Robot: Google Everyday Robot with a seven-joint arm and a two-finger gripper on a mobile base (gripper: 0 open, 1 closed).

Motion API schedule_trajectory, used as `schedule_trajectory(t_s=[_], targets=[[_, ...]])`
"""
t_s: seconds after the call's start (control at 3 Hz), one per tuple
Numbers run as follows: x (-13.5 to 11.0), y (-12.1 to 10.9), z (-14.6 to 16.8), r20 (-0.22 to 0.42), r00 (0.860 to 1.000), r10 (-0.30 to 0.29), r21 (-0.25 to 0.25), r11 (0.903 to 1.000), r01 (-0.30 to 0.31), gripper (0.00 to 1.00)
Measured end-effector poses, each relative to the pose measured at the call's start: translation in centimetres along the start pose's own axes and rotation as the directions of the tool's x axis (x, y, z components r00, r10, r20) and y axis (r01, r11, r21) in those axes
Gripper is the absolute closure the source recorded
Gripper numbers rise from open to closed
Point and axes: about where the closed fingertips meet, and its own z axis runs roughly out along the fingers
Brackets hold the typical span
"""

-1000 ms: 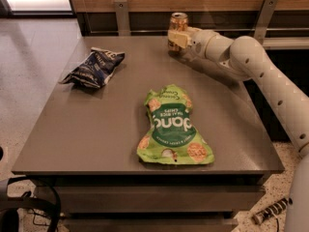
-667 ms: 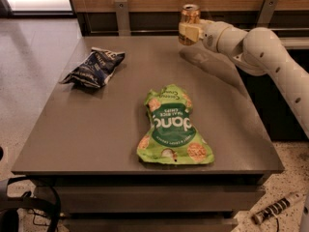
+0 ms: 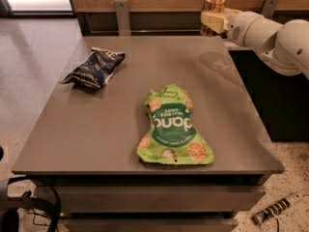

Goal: Move orange can near green rice chip bag

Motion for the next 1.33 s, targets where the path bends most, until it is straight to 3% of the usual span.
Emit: schedule_trajectory(t_s=[0.33, 0.67, 1.33], targets=[[-1.5, -0.2, -4.4, 0.028, 0.999, 0.031, 0.019, 0.9993, -0.032, 1.00], [-1.8, 1.4, -10.7, -0.012, 0.997, 0.082, 0.026, 0.9963, -0.082, 1.00], [-0.4, 5.8, -16.3, -0.091, 0.988, 0.127, -0.009, 0.9917, -0.128, 1.00]])
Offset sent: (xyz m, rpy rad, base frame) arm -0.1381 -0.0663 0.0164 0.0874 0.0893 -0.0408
